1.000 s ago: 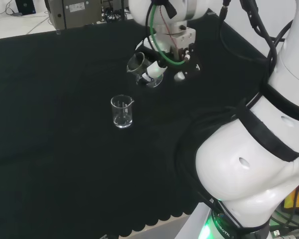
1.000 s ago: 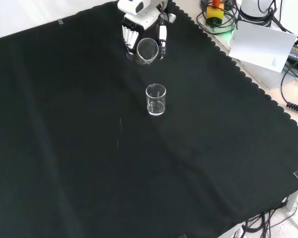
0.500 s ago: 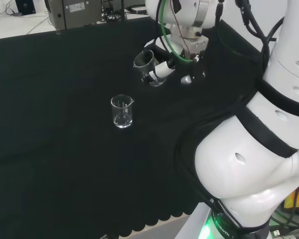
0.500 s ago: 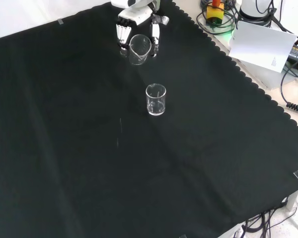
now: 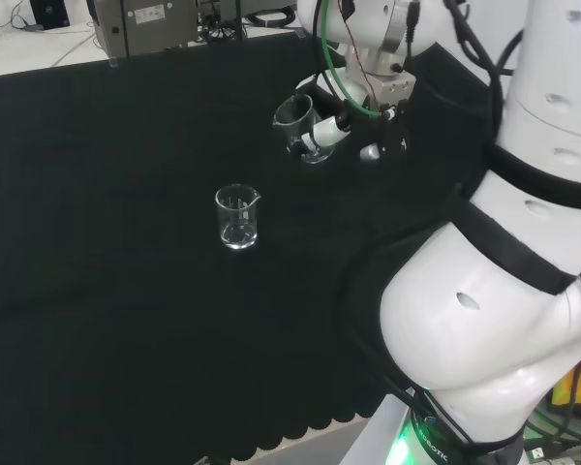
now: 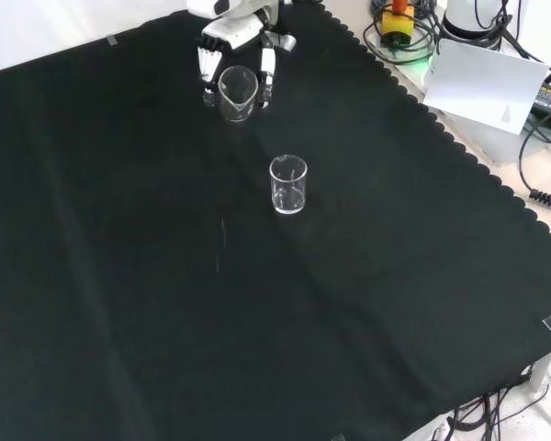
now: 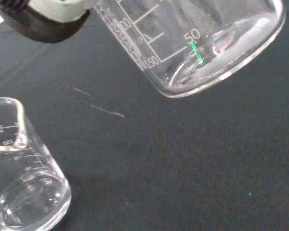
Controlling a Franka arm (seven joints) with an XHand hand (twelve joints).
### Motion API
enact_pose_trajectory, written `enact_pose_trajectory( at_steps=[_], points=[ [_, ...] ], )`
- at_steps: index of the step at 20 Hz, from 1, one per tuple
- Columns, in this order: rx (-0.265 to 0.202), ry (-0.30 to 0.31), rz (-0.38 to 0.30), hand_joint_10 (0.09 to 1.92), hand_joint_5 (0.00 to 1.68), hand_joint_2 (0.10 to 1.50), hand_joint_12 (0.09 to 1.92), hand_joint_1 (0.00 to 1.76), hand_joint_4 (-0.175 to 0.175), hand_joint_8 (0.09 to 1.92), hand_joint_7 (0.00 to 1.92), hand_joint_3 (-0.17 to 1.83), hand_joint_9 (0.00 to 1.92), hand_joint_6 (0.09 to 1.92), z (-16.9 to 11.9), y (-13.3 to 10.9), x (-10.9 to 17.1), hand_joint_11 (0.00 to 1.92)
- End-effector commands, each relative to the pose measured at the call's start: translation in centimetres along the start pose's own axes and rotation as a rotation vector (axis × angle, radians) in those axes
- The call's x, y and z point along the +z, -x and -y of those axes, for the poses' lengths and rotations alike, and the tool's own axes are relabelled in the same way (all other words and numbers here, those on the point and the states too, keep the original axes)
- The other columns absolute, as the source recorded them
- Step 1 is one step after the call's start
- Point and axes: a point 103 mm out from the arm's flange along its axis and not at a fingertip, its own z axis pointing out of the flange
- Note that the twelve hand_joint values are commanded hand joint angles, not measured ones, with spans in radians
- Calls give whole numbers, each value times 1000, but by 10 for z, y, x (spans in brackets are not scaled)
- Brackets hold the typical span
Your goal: Place the beaker back on the table.
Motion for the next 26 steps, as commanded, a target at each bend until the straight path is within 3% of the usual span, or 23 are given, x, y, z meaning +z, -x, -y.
enact_pose_trajectory(
  at_steps=[1, 14, 26],
  points=[
    [-63, 71, -163, 802, 1048, 1109, 842, 1277, -72, 651, 1293, -175, 1473, 898, -56, 34, 61, 1303],
    [-99, 66, -227, 782, 1069, 1101, 836, 1279, -66, 614, 1311, -175, 1484, 867, -99, 37, 92, 1315],
    [-108, 69, -277, 766, 1084, 1096, 835, 1278, -52, 579, 1323, -175, 1483, 850, -115, 40, 114, 1307]
  ],
)
